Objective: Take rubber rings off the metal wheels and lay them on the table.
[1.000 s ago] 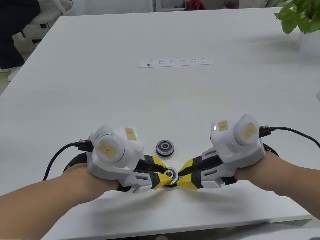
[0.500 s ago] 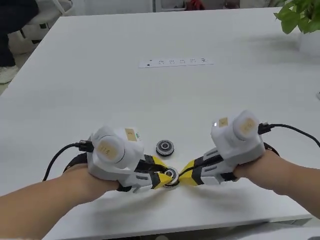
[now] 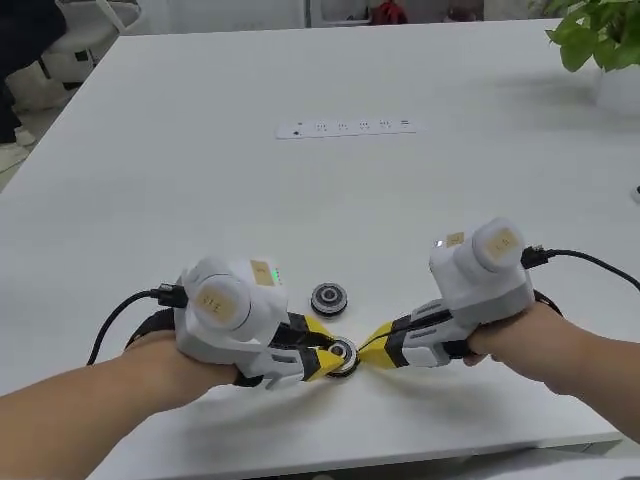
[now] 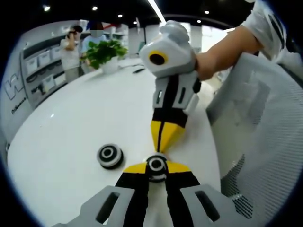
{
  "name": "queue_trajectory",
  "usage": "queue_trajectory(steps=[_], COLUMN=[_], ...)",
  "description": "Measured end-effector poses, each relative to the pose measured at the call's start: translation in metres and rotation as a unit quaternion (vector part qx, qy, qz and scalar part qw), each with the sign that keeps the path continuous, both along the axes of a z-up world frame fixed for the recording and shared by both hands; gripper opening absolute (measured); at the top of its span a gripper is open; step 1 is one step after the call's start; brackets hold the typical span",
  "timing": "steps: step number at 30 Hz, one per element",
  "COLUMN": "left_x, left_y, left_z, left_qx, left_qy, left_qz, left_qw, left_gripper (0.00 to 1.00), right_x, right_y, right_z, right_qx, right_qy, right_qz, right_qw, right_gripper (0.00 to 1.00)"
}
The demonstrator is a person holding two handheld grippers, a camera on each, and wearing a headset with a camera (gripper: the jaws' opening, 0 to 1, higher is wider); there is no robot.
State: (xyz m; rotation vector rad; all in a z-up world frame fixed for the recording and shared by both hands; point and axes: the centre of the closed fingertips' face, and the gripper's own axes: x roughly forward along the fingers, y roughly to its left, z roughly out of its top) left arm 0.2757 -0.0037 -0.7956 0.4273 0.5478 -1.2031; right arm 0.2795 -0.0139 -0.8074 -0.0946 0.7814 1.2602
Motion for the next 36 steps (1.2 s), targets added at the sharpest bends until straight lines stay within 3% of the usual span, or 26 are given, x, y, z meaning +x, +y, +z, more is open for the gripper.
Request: queue_trajectory(steps=[7, 12, 19, 29, 36], left_x=[0.0002, 0.0003, 0.0004, 0.0000, 0.0003], left_y=[-0.0001, -0.0002, -0.0005, -0.0010, -0.0007], left_z=[0.0002, 0.0002, 0.0001, -0.0001, -0.0001], left_qx=[0.001, 0.001, 0.002, 0.001, 0.002], left_qy=[-0.001, -0.002, -0.003, -0.002, 0.001], left_qz=[0.002, 0.002, 0.003, 0.001, 0.004], left_qw=[1.0000, 1.0000, 1.0000, 1.0000, 1.0000], left_gripper=[0.13, 0.13, 0.13, 0.13, 0.13], right_x=[0.0039, 0.0037, 0.0038, 0.0019, 0.0007], right_y=[0.0020, 0.0016, 0.0014, 0.0028, 0.0034], right_z=[0.0054, 0.0037, 0.0076, 0.0081, 0.0082], right_qx=[0.018, 0.014, 0.038, 0.025, 0.032], right_qy=[0.017, 0.021, 0.051, 0.041, 0.041], right_qz=[-0.023, -0.027, -0.043, -0.031, -0.033], right_qw=[0.9994, 0.9993, 0.9971, 0.9983, 0.9981], right_gripper=[0.00, 0.00, 0.00, 0.00, 0.00])
